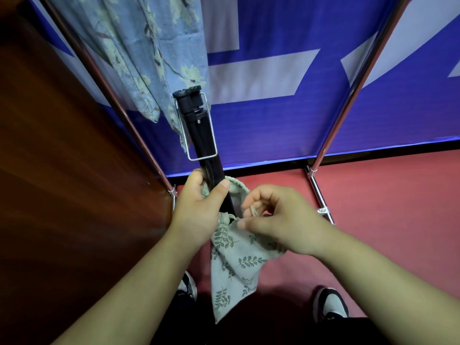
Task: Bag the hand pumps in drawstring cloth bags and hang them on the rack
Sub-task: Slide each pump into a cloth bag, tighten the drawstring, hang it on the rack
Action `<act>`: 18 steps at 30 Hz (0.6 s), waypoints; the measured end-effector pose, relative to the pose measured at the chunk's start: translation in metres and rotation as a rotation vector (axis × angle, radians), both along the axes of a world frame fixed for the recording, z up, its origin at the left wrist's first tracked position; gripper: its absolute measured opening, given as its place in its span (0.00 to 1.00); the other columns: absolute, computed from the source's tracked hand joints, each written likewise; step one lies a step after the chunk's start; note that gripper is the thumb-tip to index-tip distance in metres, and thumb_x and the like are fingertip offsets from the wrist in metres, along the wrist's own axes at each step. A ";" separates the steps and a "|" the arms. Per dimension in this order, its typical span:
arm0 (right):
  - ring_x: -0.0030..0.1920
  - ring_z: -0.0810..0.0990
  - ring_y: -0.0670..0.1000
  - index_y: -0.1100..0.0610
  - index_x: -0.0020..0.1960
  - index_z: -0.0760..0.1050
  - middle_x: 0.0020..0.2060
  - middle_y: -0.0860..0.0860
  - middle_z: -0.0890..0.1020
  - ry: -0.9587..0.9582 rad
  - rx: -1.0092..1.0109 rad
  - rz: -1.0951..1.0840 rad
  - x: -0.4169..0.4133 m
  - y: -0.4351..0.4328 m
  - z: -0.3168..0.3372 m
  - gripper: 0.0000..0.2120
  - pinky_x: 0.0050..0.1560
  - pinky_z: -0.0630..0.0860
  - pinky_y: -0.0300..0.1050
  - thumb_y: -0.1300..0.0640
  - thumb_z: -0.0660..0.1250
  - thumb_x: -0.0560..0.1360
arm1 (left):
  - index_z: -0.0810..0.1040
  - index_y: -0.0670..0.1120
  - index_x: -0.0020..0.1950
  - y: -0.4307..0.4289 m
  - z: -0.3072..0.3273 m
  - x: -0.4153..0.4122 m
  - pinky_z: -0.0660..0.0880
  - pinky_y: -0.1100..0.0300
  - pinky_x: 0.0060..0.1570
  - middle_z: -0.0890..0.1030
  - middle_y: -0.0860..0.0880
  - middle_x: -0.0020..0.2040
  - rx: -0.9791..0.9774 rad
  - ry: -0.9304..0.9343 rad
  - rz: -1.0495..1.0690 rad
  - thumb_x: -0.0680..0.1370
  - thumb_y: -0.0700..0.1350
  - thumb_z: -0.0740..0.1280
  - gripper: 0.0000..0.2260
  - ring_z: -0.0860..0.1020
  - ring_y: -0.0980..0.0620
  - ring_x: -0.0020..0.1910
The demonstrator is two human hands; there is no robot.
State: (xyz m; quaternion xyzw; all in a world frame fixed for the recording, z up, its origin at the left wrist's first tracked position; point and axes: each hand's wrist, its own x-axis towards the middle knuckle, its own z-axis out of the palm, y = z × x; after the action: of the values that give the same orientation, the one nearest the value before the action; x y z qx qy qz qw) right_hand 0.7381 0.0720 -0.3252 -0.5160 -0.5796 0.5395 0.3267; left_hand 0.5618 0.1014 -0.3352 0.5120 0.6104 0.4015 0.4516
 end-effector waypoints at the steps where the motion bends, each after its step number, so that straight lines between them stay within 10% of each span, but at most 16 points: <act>1: 0.35 0.76 0.45 0.53 0.43 0.80 0.36 0.50 0.82 -0.060 0.023 0.003 -0.002 -0.002 -0.003 0.12 0.42 0.77 0.46 0.58 0.82 0.66 | 0.78 0.50 0.54 -0.001 0.001 0.001 0.80 0.50 0.55 0.85 0.50 0.48 0.007 -0.003 -0.001 0.80 0.46 0.70 0.04 0.84 0.53 0.50; 11: 0.27 0.71 0.44 0.54 0.38 0.77 0.28 0.45 0.76 0.001 0.043 -0.081 -0.013 -0.001 -0.006 0.10 0.29 0.70 0.38 0.64 0.77 0.71 | 0.78 0.47 0.54 -0.002 0.004 0.003 0.77 0.69 0.45 0.84 0.55 0.44 0.047 -0.092 -0.055 0.80 0.39 0.70 0.06 0.83 0.63 0.43; 18: 0.34 0.72 0.54 0.56 0.41 0.77 0.33 0.54 0.79 0.294 -0.047 -0.135 0.000 0.007 0.002 0.10 0.32 0.68 0.42 0.70 0.72 0.74 | 0.75 0.40 0.60 0.006 -0.001 -0.005 0.82 0.59 0.48 0.85 0.45 0.49 0.061 -0.183 -0.117 0.80 0.33 0.69 0.10 0.85 0.54 0.46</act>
State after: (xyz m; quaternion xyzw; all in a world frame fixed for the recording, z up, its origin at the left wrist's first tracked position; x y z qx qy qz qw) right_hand 0.7384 0.0795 -0.3227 -0.4766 -0.4767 0.5994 0.4316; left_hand 0.5565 0.1078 -0.3362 0.5216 0.5229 0.4381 0.5124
